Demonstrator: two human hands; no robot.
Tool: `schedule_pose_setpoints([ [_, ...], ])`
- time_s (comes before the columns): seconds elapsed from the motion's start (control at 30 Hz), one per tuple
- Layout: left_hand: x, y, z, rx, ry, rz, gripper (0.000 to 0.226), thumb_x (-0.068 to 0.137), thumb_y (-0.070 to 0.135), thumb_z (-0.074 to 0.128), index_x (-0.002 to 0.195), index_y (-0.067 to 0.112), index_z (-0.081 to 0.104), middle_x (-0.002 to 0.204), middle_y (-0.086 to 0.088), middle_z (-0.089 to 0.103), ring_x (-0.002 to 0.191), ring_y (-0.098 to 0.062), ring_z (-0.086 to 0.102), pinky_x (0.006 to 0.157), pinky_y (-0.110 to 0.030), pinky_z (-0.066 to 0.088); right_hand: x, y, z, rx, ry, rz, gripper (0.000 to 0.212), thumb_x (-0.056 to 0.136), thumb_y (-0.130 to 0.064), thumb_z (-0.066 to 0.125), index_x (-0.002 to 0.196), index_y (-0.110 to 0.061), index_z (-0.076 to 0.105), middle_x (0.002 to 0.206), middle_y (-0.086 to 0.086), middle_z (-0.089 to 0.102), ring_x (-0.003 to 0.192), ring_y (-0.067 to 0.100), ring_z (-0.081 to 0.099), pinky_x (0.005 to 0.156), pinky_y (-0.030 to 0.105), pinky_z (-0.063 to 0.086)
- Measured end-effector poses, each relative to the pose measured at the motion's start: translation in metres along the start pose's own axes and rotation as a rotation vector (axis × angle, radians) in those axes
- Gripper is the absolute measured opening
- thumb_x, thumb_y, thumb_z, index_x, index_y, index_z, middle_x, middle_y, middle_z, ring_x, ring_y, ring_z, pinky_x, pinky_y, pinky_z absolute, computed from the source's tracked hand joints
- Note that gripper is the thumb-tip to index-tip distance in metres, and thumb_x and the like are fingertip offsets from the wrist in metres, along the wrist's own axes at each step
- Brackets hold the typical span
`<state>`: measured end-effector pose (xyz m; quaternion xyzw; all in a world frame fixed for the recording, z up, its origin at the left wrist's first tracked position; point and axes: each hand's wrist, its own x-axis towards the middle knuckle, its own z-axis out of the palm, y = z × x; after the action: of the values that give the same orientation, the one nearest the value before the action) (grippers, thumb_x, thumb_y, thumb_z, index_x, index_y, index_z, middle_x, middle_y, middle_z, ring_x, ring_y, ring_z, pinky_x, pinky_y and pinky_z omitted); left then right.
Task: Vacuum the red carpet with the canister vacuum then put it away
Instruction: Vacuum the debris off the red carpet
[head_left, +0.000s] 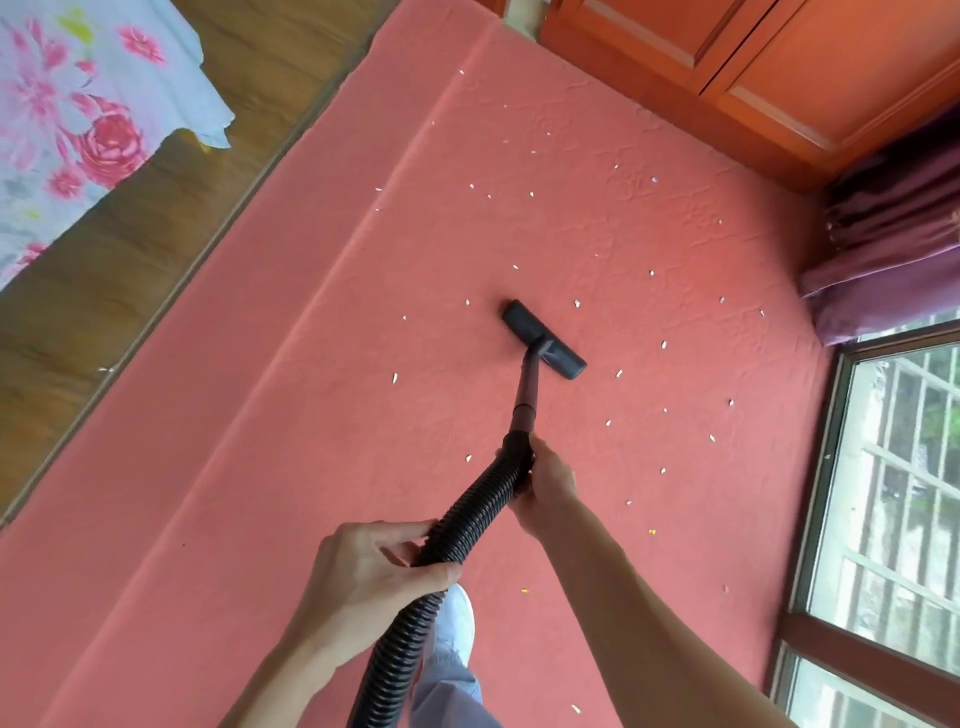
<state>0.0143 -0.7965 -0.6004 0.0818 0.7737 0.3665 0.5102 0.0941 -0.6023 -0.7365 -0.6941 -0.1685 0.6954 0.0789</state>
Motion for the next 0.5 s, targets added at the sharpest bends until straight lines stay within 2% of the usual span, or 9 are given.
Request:
schedule_pose_setpoints([
  [0.1,-0.003,-0.013,-0.023,-0.003,-0.005,-0.021,0.033,0.065,0.028,0.092,0.094,0.037,0.081,0.075,0.008,0.076,0.06,0.001,0.067,0.054,-0.006,0.044,-0.005,0.018,0.009,0.024,-0.026,0.022,0.037,0.095,-0.023,0.06,0.118,0.006,0.053,0.102,0.021,0.063,0.083,0.03,0.063,0.085,0.044,0.055],
  [0.13,-0.004,-0.018,-0.032,-0.002,-0.007,-0.032,0.031,0.066,0.028,0.091,0.094,0.037,0.081,0.075,0.009,0.076,0.061,0.002,0.067,0.054,-0.006,0.044,-0.007,0.028,0.012,0.014,-0.023,0.025,0.038,0.094,-0.022,0.061,0.118,0.006,0.054,0.101,0.021,0.062,0.083,0.03,0.063,0.079,0.04,0.057],
  [0.17,-0.007,-0.026,-0.041,0.002,-0.009,-0.047,0.029,0.067,0.028,0.089,0.093,0.038,0.081,0.075,0.009,0.076,0.063,0.001,0.068,0.056,-0.008,0.046,-0.01,0.04,0.016,-0.008,-0.012,0.028,0.036,0.093,-0.022,0.062,0.116,0.005,0.055,0.097,0.02,0.062,0.079,0.028,0.062,0.066,0.033,0.057],
  [0.2,-0.01,-0.034,-0.049,0.007,-0.012,-0.064,0.026,0.069,0.029,0.088,0.092,0.038,0.081,0.075,0.009,0.076,0.067,-0.001,0.07,0.06,-0.011,0.05,-0.013,0.052,0.02,-0.046,0.012,0.034,0.03,0.092,-0.022,0.063,0.109,0.002,0.057,0.092,0.017,0.06,0.072,0.025,0.06,0.053,0.026,0.052],
  [0.27,-0.018,-0.053,-0.061,0.019,-0.038,-0.112,0.021,0.071,0.03,0.086,0.089,0.039,0.081,0.076,0.006,0.077,0.074,-0.009,0.073,0.07,-0.025,0.056,-0.02,0.079,0.023,-0.124,0.072,0.043,0.019,0.091,-0.022,0.066,0.091,-0.005,0.056,0.078,0.011,0.055,0.058,0.018,0.051,0.041,0.02,0.039],
  [0.33,-0.03,-0.073,-0.069,0.022,-0.084,-0.166,0.017,0.072,0.032,0.084,0.088,0.038,0.082,0.077,0.004,0.078,0.076,-0.011,0.074,0.073,-0.026,0.057,-0.027,0.104,0.021,-0.184,0.112,0.045,0.019,0.089,-0.022,0.068,0.085,-0.008,0.056,0.07,0.008,0.052,0.051,0.015,0.046,0.036,0.017,0.034],
  [0.5,-0.068,-0.114,-0.087,-0.006,-0.224,-0.231,0.007,0.073,0.035,0.083,0.079,0.031,0.082,0.065,0.004,0.069,0.063,-0.01,0.063,0.061,-0.024,0.048,-0.05,0.165,0.002,-0.338,0.179,0.04,0.022,0.086,-0.024,0.071,0.085,-0.006,0.059,0.065,0.007,0.051,0.047,0.015,0.044,0.037,0.019,0.032],
])
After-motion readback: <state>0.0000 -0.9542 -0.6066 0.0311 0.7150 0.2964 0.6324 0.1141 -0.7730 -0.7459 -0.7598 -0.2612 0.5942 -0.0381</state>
